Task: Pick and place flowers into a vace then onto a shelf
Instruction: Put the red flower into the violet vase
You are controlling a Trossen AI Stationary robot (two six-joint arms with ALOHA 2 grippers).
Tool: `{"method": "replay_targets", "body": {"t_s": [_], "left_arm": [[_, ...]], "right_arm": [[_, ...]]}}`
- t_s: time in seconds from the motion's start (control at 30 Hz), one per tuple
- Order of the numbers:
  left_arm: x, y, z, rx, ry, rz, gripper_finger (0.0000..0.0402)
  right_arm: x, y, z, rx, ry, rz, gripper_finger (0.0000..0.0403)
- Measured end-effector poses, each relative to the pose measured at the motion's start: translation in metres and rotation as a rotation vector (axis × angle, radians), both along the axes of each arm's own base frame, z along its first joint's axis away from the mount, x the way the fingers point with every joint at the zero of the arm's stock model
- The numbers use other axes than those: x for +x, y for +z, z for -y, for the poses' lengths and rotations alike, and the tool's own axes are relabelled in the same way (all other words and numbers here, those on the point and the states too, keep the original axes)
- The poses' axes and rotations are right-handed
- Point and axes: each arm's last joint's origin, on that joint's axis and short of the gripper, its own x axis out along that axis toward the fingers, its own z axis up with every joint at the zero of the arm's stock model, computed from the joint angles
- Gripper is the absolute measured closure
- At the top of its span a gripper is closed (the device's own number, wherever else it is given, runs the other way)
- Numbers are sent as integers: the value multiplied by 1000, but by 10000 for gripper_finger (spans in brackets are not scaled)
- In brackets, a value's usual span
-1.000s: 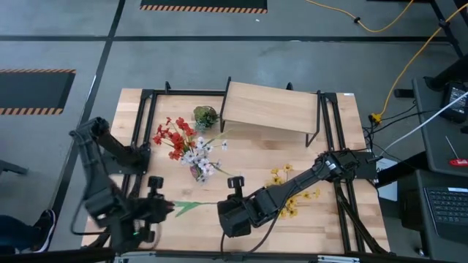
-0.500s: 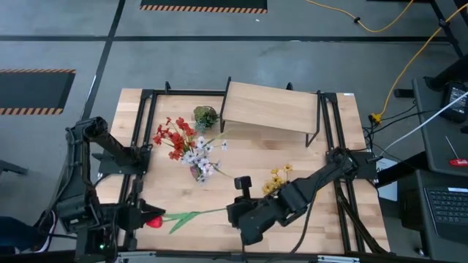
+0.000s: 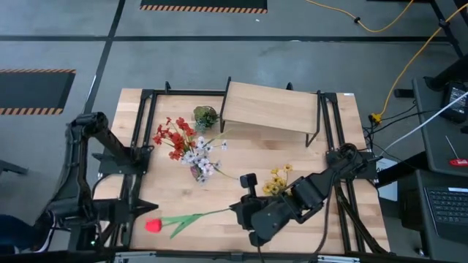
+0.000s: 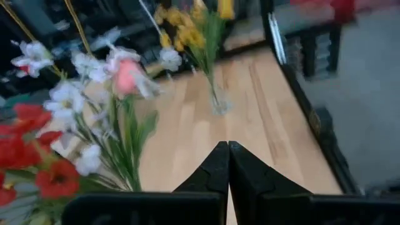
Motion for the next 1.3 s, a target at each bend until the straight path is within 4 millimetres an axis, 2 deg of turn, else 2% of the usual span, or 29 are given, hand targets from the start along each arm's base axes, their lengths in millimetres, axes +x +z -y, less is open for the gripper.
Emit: {"method": "replay_targets", "body": {"t_s": [0.2, 0.33, 0.57, 0.67, 0.83, 0.93, 1.03, 1.13, 1.2, 1.3], "left_arm": [[1, -25, -5, 19, 39, 83, 399], [10, -40, -9, 38, 80, 76, 399], [24, -49, -3, -61, 117, 32, 399], [30, -49, 4, -98, 99, 0, 399], [40, -43, 15, -71, 38, 23, 398], [46, -41, 18, -35, 16, 32, 397], [49, -40, 18, -18, 11, 30, 400], [51, -40, 17, -19, 16, 25, 398], [51, -40, 17, -24, 13, 18, 398], [52, -41, 17, -43, 19, 16, 400]], "right_arm": [[-8, 5, -9, -49, -26, 64, 403], [-12, 18, -4, -42, -47, 118, 403], [-3, 20, 9, -34, -85, 133, 403], [-5, 31, 21, -53, -112, 168, 403], [-32, 72, 51, -43, -173, 270, 403], [-47, 82, 62, -41, -184, 273, 403], [-54, 69, 66, -52, -235, 275, 403], [-58, 39, 67, -65, -273, 319, 403], [-67, 21, 69, -54, -246, 397, 403], [-94, 15, 79, 28, -149, 618, 403]]}}
